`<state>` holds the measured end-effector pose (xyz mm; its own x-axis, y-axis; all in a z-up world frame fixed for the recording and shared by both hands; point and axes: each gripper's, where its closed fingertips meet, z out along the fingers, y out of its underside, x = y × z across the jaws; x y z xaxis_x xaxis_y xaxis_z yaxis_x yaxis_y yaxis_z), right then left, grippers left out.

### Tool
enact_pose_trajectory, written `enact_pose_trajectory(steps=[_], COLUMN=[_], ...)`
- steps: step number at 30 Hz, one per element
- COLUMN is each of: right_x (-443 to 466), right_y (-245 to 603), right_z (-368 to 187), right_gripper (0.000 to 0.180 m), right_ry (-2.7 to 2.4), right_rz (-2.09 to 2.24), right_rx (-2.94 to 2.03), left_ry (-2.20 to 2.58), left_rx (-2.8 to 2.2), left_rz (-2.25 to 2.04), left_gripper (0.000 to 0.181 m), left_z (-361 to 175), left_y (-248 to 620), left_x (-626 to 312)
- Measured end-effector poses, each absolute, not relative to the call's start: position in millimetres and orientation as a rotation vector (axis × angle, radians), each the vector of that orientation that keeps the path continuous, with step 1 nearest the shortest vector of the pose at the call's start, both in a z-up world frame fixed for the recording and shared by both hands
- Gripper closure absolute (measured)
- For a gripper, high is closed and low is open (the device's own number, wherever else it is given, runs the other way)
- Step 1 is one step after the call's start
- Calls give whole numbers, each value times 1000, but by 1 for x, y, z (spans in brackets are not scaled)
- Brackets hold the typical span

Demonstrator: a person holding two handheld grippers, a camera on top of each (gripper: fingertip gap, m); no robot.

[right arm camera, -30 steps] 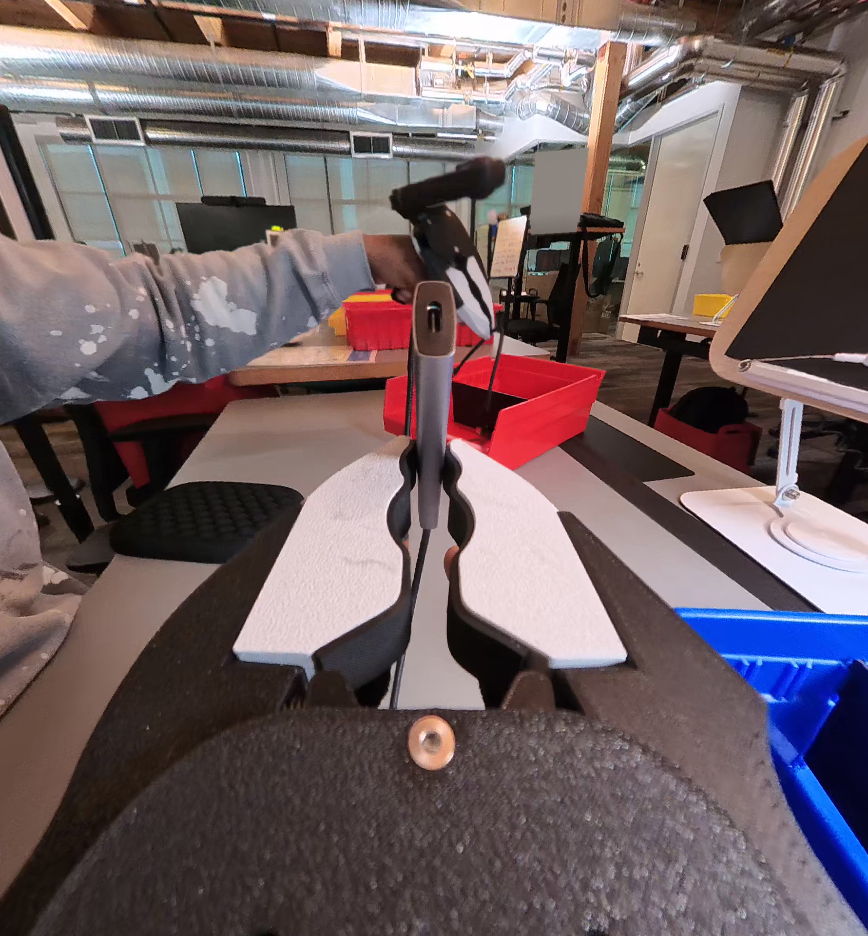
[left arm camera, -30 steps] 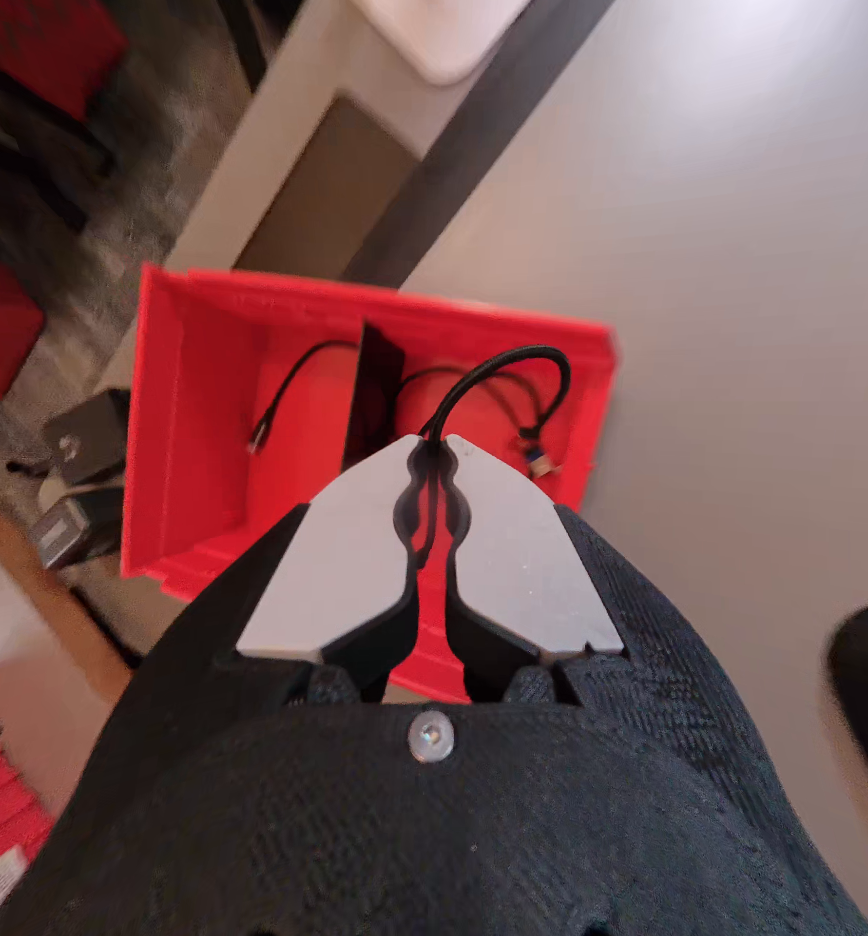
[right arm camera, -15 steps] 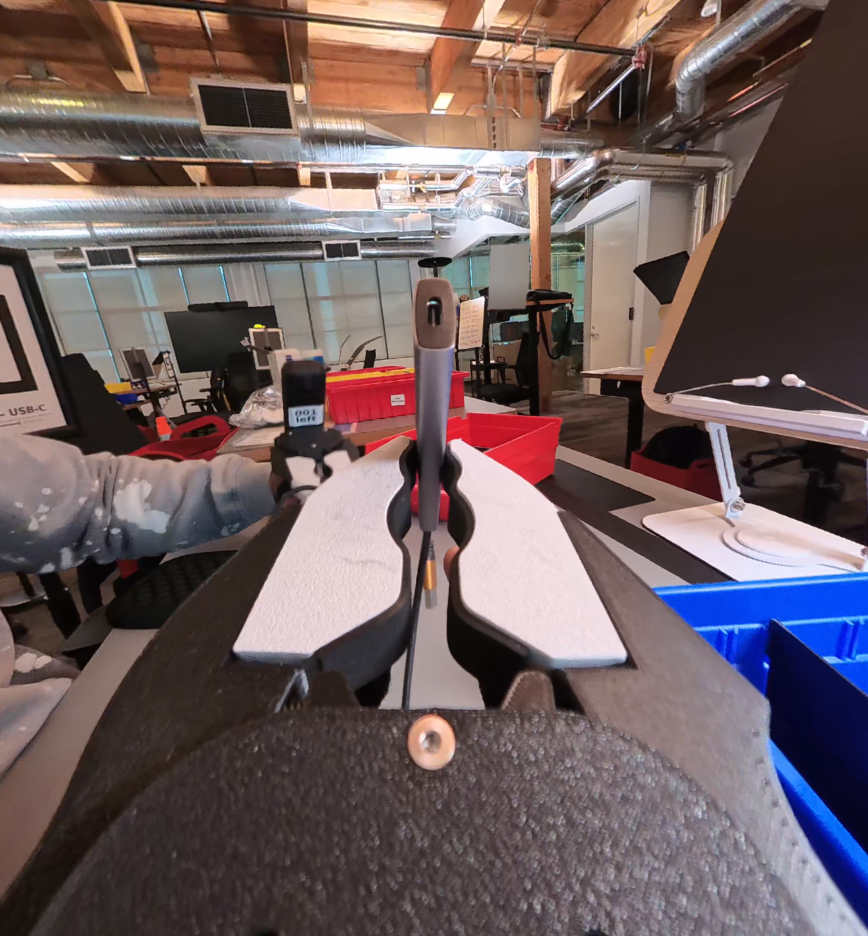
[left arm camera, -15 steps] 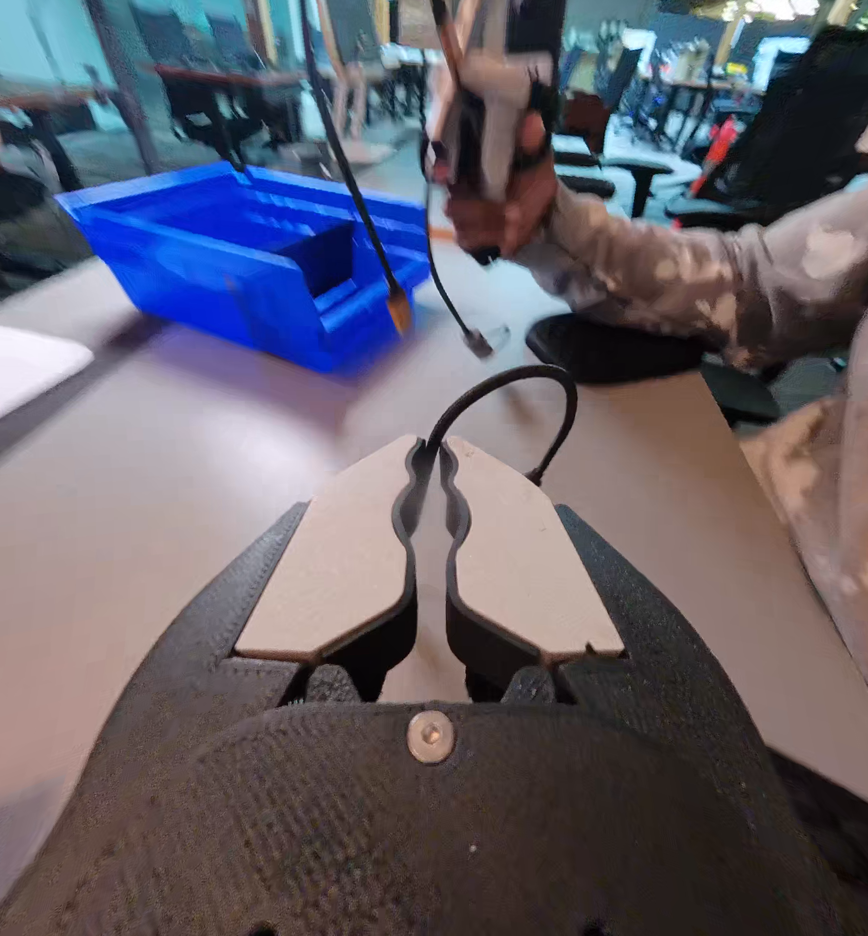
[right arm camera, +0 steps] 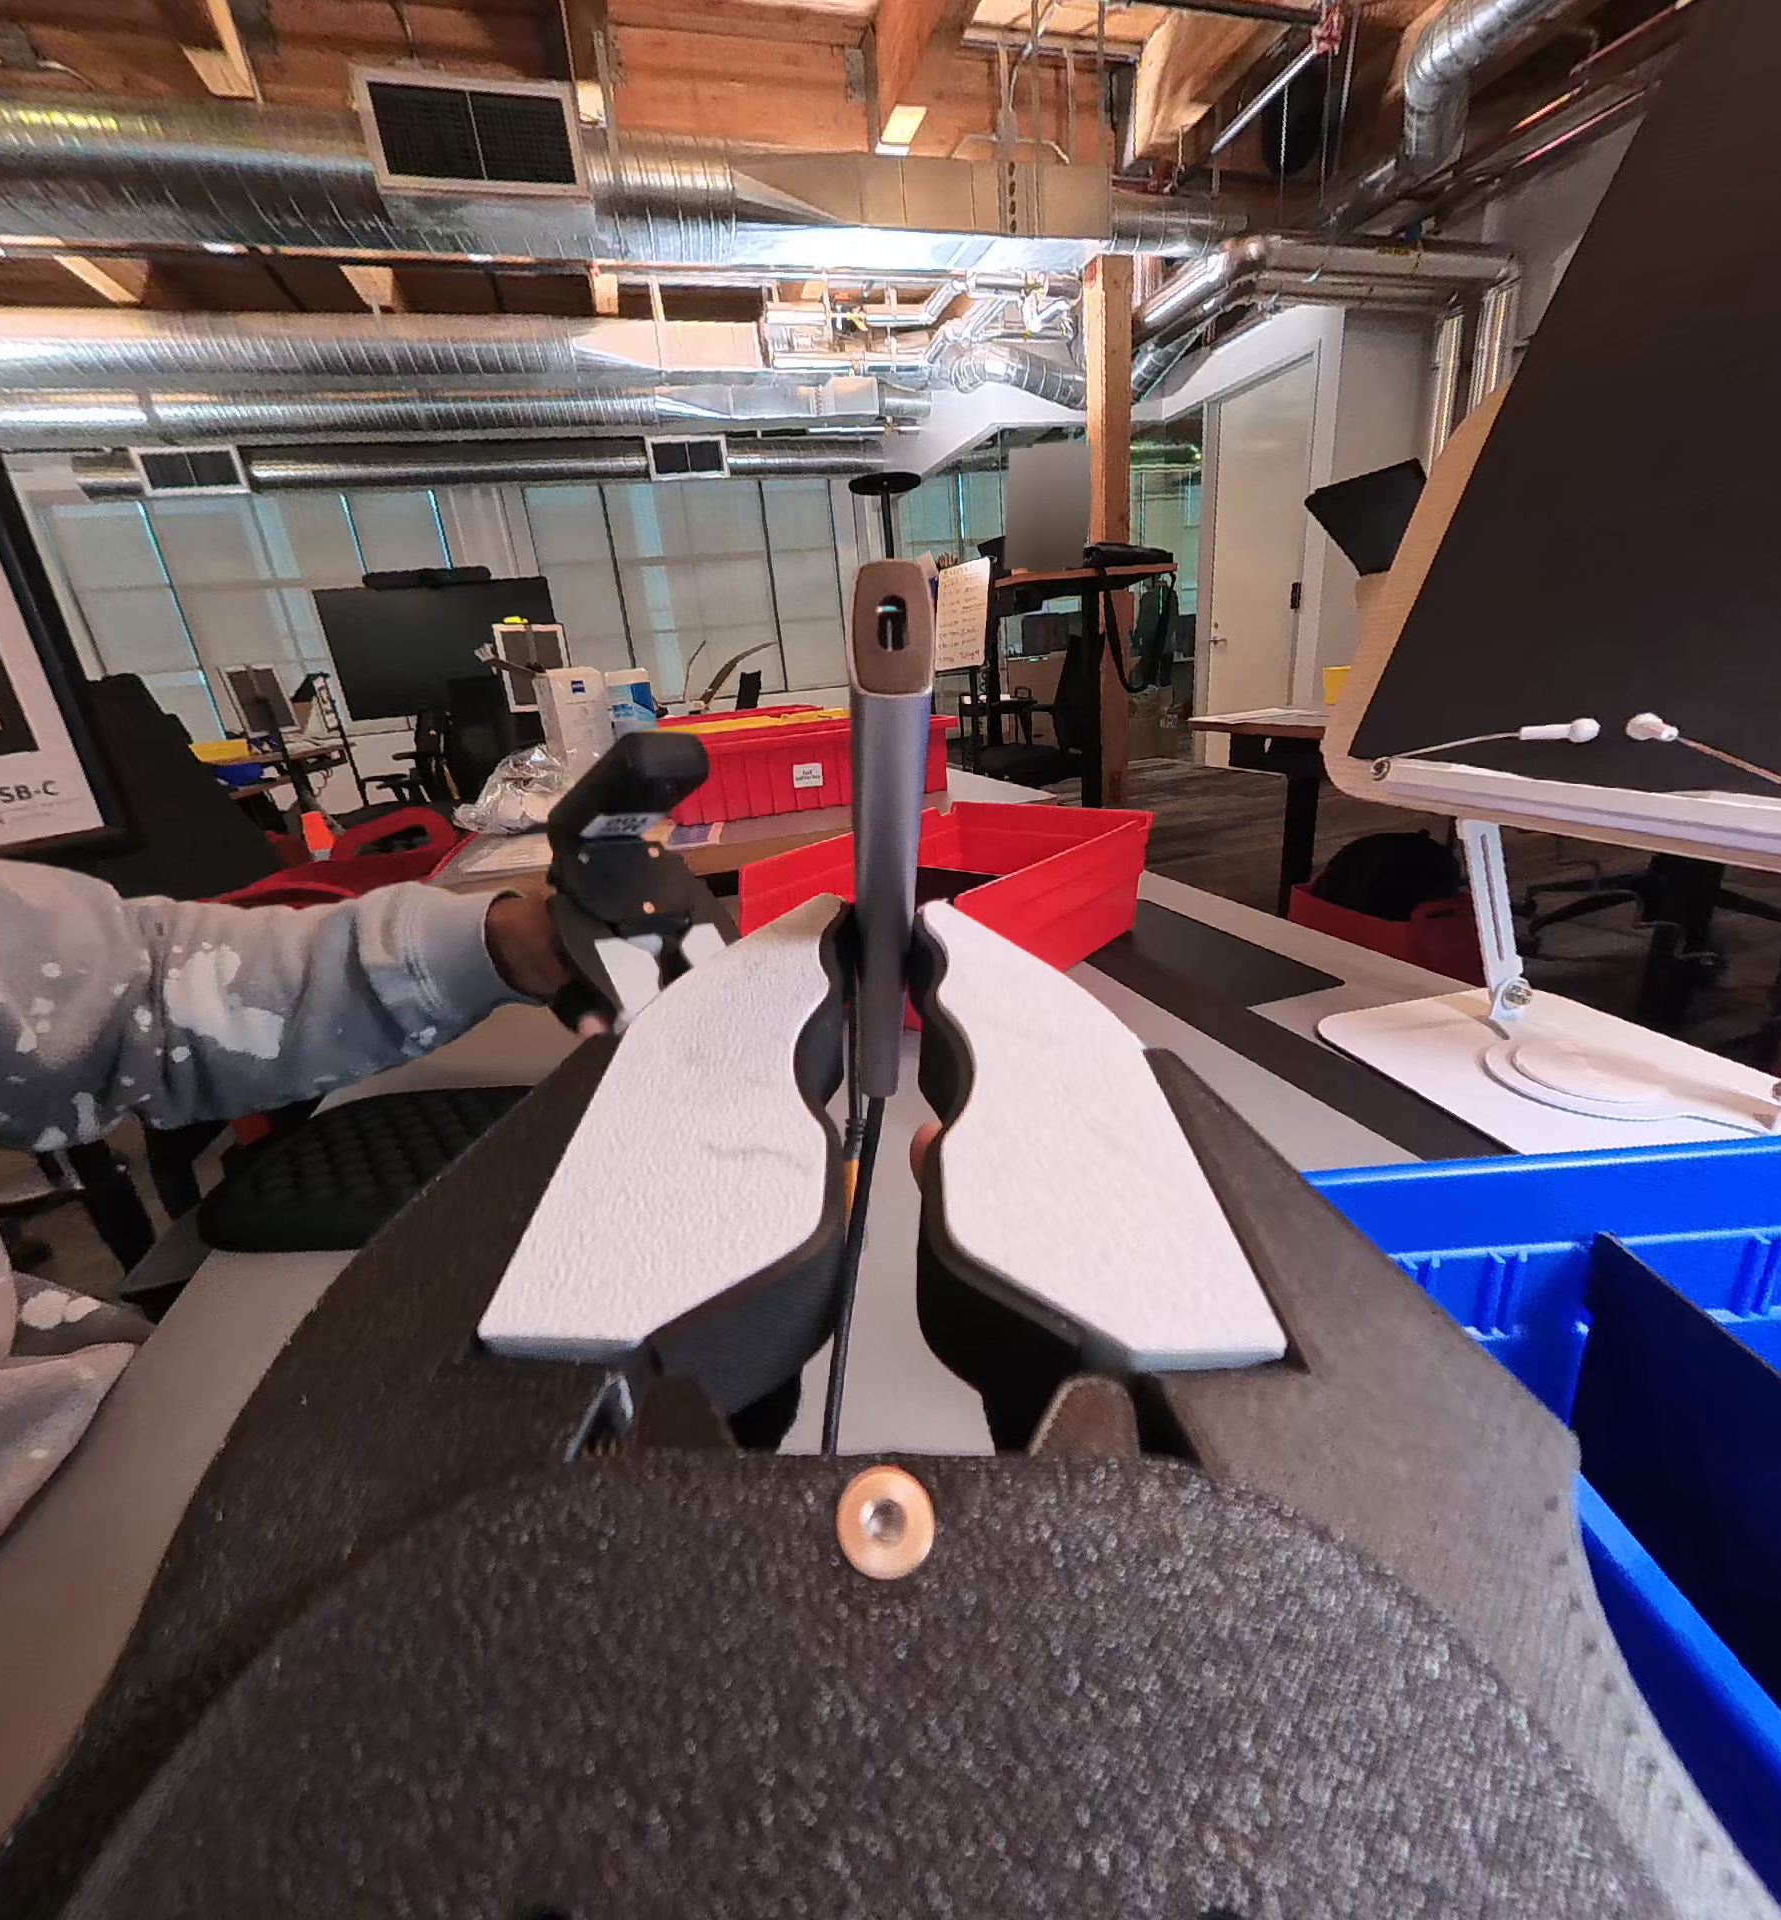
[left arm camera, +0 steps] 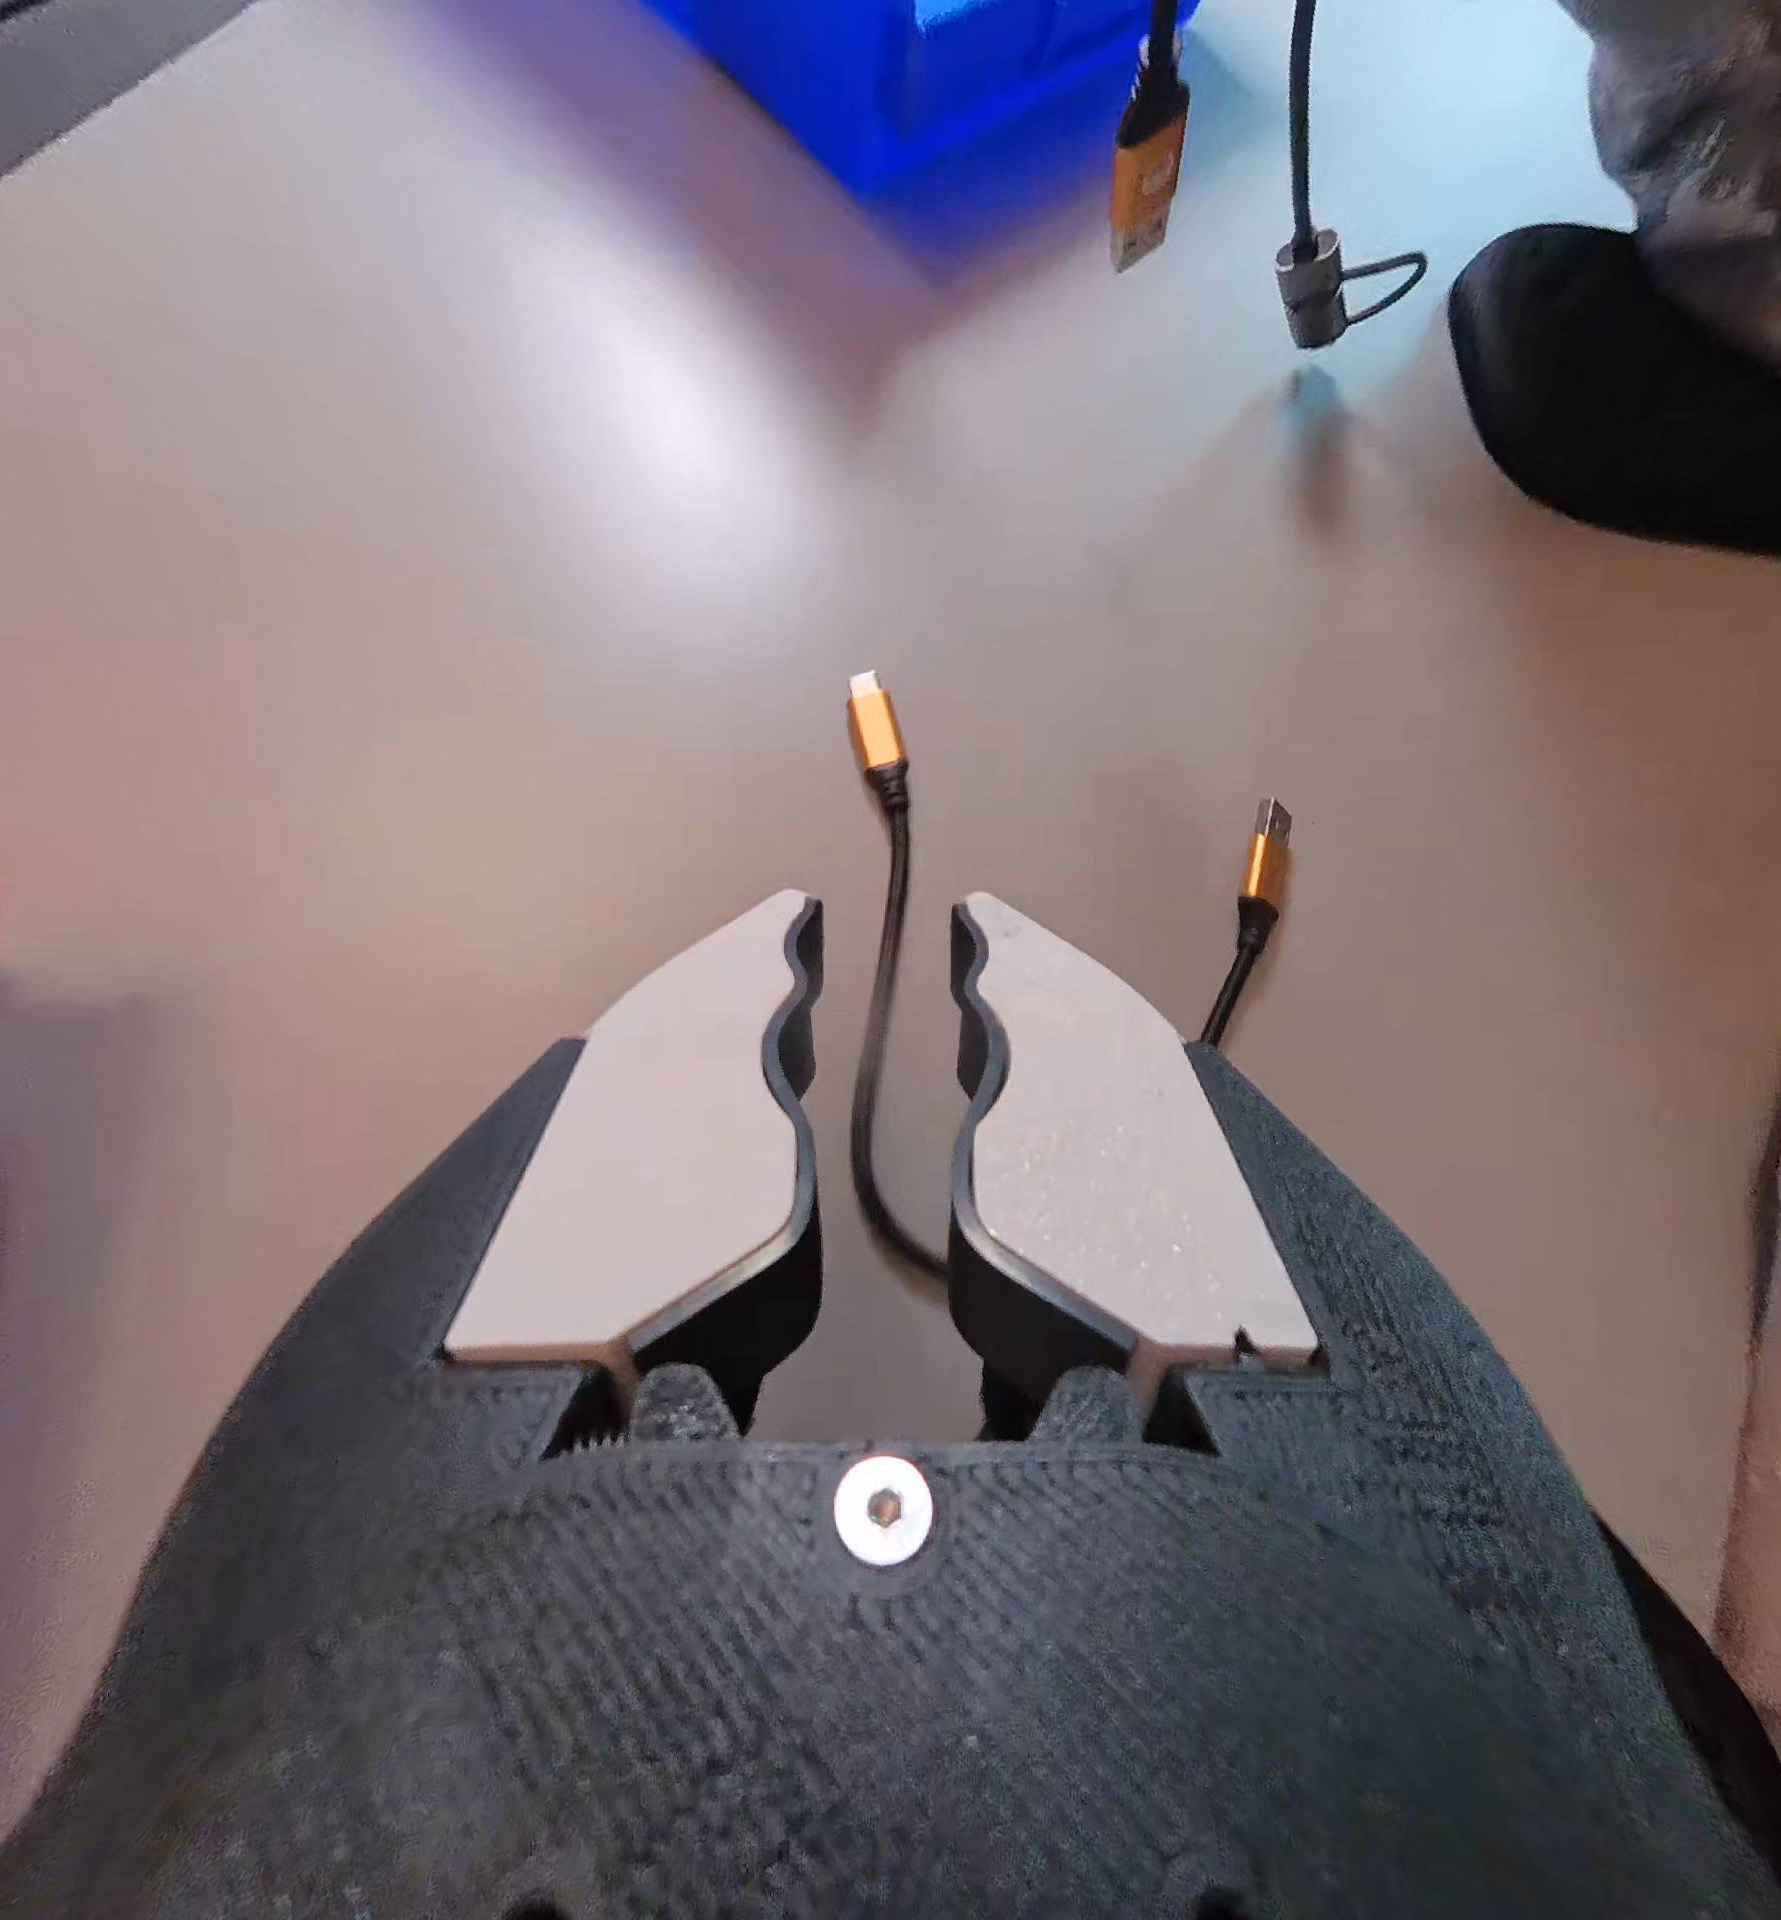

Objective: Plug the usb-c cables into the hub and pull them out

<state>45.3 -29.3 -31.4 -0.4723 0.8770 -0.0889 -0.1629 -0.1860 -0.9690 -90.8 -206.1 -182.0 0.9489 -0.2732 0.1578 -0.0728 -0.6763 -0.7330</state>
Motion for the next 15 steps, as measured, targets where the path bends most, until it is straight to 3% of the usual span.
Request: enact_pose_trajectory(steps=[6,15], right_x=[44,40], right_y=[-28,-29], right_z=[-35,-46], right_gripper=[171,170], right_ry=[-1310,-1345], right_rz=[1737,1732], right_rx=[-902,-919], left_ry=[302,334], left_rx=[-2459,-2450], left_rz=[-188,-118], left_gripper=[153,157], left_z=[-228,-234], left_y=[-173,-154], left_x=[-76,-68])
